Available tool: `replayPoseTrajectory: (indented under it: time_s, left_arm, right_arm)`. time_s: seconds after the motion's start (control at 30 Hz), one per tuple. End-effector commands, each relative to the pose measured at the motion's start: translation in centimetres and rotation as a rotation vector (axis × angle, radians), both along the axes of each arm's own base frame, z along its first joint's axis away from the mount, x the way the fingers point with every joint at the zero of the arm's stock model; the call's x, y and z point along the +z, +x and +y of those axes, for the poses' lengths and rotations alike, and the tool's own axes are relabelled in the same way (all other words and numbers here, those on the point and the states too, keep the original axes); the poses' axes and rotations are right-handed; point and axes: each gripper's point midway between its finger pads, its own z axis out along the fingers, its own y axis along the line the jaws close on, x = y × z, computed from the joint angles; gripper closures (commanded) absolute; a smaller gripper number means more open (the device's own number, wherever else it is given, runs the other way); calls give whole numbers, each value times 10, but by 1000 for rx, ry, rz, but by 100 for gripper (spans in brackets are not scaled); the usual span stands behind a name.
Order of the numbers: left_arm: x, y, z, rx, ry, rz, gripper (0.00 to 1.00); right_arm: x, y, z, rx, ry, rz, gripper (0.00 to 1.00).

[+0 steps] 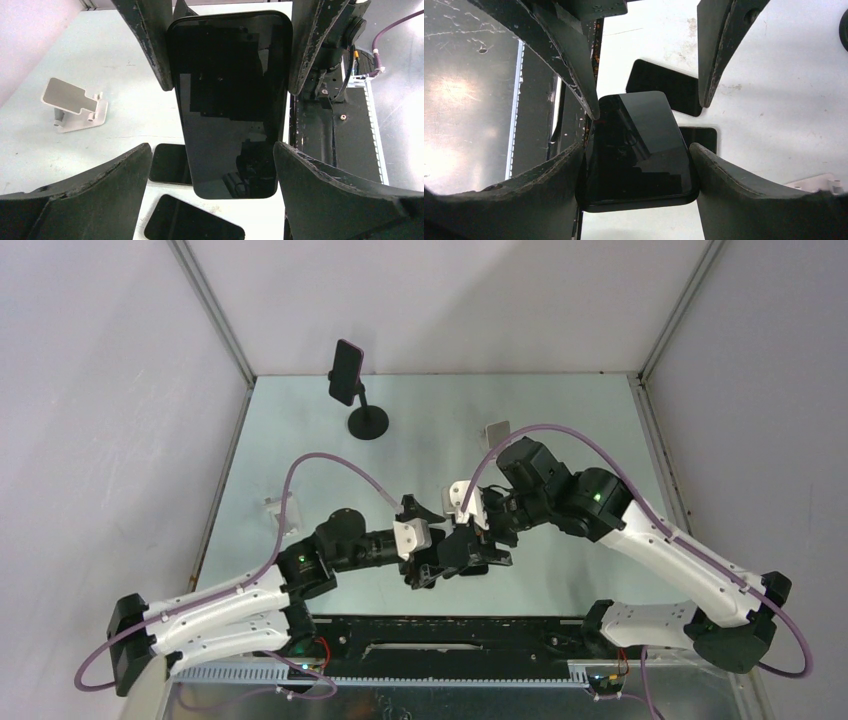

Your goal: Remove the phone from the phone stand

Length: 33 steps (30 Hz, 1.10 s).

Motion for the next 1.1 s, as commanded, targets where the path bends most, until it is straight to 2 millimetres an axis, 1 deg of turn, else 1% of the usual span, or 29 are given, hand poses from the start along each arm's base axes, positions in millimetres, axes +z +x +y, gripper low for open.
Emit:
replayPoseTrajectory:
  time_s: [0.0,0.23,0.47,0.63,0.8,1.07]
  left_arm:
    - [30,-1,-10,-6,-89,-20,0]
    - [33,-10,-18,-55,-104,-2,0]
    - [26,-15,-25,-79,-88,17,0]
    - [22,-13,-28,-67,-84,29,0]
    - [23,-9,-29,-50,-91,24,0]
    - [23,-4,-31,-31,-80,19,0]
  right_arm:
    - [31,6,10,11,84,-87,100]
    - [29,9,10,7,69,-99,100]
    - [32,9,13,7,83,-108,100]
    - [33,7,14,14,89,-107,100]
    - [34,2,16,31,99,-95,100]
    - [30,1,19,33,86,-86,100]
